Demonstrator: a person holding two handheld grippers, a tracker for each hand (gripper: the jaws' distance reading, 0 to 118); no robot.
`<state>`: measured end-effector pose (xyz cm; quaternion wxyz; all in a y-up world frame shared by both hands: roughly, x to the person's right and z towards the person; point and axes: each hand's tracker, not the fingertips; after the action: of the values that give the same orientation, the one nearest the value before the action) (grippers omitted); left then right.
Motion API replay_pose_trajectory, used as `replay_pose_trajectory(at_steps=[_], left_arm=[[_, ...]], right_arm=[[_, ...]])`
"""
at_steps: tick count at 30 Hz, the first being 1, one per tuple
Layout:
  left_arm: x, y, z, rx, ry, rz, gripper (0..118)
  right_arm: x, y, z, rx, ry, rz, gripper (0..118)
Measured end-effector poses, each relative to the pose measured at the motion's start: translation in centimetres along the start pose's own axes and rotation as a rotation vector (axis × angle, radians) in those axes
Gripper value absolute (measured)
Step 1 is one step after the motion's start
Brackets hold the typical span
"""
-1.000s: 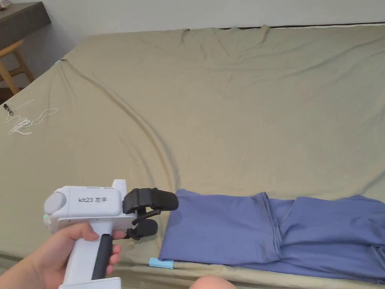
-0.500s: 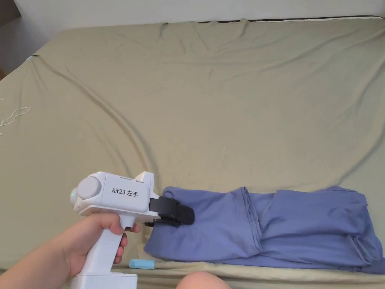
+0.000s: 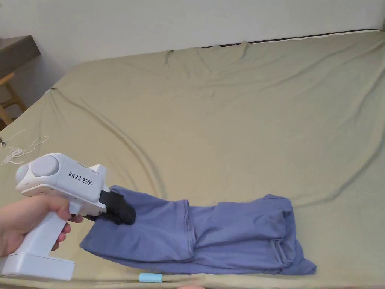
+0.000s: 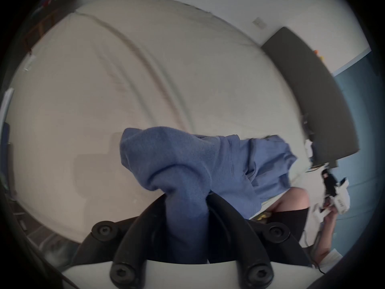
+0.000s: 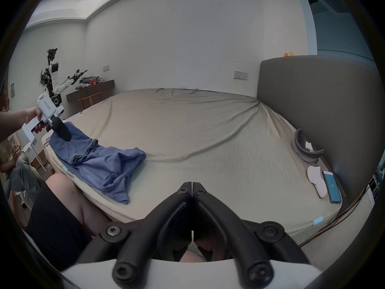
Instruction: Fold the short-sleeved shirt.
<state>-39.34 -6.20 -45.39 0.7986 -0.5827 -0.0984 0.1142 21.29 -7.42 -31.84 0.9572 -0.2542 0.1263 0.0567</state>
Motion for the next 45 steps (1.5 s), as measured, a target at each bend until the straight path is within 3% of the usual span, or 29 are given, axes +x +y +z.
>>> replay_pose_trajectory(at_steps=[3, 5, 8, 13, 15, 16, 17, 18, 19, 21, 23, 26, 27, 28, 29, 30, 33, 37, 42, 45], left_arm=[[2.7, 1.1, 0.7, -0.025, 0.048, 0.006, 10], [6.6, 1.7, 1.1, -0.034, 0.092, -0.061, 10], [12.5, 2.5, 0.9, -0.056, 0.064, -0.109, 10], [21.1, 3.3, -2.4, -0.097, 0.094, -0.173, 10], [23.6, 3.4, -4.8, -0.115, 0.086, -0.161, 11], [24.9, 3.3, -6.2, -0.124, 0.081, -0.152, 16], [25.5, 3.8, -8.0, -0.138, 0.084, -0.148, 28], [26.3, 3.7, -9.2, -0.144, 0.073, -0.133, 53], [27.1, 3.4, -10.5, -0.148, 0.054, -0.118, 66], [29.2, 3.3, -11.8, -0.208, -0.014, -0.133, 70], [30.4, 3.4, -10.2, -0.135, -0.169, -0.185, 74], [31.1, 2.3, -6.6, -0.097, -0.185, -0.223, 74], [30.9, 2.0, -6.0, -0.084, -0.166, -0.243, 71], [30.4, 1.6, -5.4, -0.056, -0.097, -0.281, 60], [30.3, 1.2, -5.1, -0.017, -0.020, -0.328, 36], [30.0, 0.7, -5.4, 0.013, 0.062, -0.355, 0], [28.9, -0.3, -8.4, -0.010, 0.235, -0.410, 0], [29.9, -3.0, -13.0, -0.124, 0.105, -0.395, 0], [31.8, -3.5, -17.7, -0.123, 0.117, -0.375, 0], [31.6, -2.0, -18.1, -0.098, 0.033, -0.237, 0]], right_arm=[[-0.3, 0.2, 0.0, 0.005, 0.027, 0.010, 0], [-0.6, 0.2, -0.1, 0.011, 0.042, 0.023, 0], [-0.8, 0.4, -0.3, 0.017, 0.068, 0.028, 0], [-0.5, 0.7, 0.0, 0.044, 0.092, 0.029, 0], [-0.2, 0.7, 0.3, 0.064, 0.090, -0.012, 0], [-0.2, 0.8, 0.2, 0.066, 0.089, -0.029, 0], [-0.2, 0.8, 0.2, 0.067, 0.081, -0.034, 0], [-0.1, 0.8, 0.2, 0.068, 0.070, -0.037, 0], [1.0, 0.3, 2.4, 0.062, 0.059, -0.038, 0], [1.5, 0.2, 3.0, 0.052, 0.039, -0.051, 0], [3.1, -0.4, 3.5, 0.059, 0.032, -0.087, 0], [4.3, -0.6, 3.7, 0.069, 0.033, -0.113, 0], [4.9, -1.0, 3.4, 0.070, 0.034, -0.116, 0], [5.2, -1.2, 3.2, 0.070, 0.036, -0.116, 0], [5.4, -1.3, 3.0, 0.070, 0.037, -0.115, 0], [5.4, -1.4, 2.9, 0.068, 0.038, -0.111, 0], [3.7, -0.8, 3.3, 0.051, 0.048, -0.091, 0], [2.3, -0.4, 3.3, 0.046, 0.043, -0.035, 0], [1.4, 0.1, 3.0, 0.049, 0.061, -0.035, 0], [0.8, 0.1, 2.5, 0.033, 0.073, -0.008, 0]])
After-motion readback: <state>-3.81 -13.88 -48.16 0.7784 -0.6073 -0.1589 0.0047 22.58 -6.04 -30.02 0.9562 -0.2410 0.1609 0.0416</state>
